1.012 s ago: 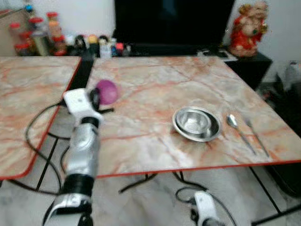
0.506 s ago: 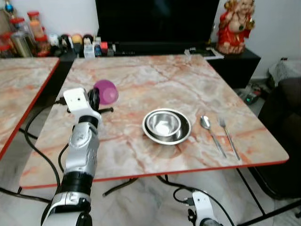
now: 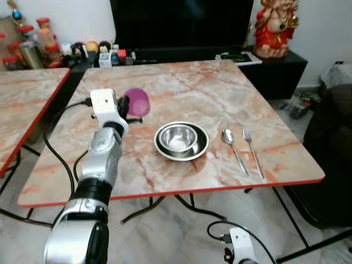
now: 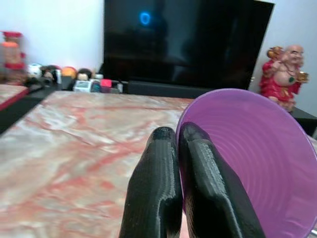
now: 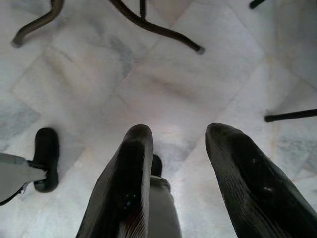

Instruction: Setting the table

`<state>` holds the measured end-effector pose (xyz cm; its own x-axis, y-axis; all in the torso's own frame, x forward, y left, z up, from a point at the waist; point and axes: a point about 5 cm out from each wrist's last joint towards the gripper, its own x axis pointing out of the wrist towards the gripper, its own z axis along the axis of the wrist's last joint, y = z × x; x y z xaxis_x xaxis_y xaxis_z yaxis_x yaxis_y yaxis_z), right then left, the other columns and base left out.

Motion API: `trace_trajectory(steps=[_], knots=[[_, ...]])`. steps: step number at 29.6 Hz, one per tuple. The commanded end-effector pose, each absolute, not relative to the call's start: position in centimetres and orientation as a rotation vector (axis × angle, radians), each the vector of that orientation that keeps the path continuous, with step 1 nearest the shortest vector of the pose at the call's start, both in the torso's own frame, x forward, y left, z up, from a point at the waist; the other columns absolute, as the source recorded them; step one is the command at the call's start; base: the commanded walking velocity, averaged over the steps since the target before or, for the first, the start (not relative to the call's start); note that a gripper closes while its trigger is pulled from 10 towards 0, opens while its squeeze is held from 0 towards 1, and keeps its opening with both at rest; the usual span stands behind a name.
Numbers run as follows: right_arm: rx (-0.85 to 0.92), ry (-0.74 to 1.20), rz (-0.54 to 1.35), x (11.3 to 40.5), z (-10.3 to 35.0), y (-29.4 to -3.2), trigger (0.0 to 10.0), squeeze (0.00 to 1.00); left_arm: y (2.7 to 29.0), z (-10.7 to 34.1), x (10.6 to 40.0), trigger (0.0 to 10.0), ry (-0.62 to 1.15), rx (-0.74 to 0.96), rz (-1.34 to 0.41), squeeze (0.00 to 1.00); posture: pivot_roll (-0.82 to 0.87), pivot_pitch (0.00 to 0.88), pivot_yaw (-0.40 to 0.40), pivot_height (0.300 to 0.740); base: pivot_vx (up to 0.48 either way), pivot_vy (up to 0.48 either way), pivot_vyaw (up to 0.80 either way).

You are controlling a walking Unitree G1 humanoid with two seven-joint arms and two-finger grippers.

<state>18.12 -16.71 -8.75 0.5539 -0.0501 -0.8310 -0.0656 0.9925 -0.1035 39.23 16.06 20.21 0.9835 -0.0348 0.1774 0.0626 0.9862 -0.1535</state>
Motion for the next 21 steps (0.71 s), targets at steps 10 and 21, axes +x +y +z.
trace_trajectory(steps=[10,21], knots=[[-0.097,0.999,-0.031,17.0,-9.2,-16.8,10.0,0.0,15.8,18.2,41.0,10.0,0.141,-0.132,-0.023,0.0,0.02,0.0,0.069,0.74,0.0,0.0,0.0],[-0.083,1.02,-0.06,15.8,-9.7,-17.0,10.0,0.0,13.7,17.7,41.3,10.0,0.252,-0.208,-0.054,0.0,-0.01,0.0,0.091,0.74,0.0,0.0,0.0]])
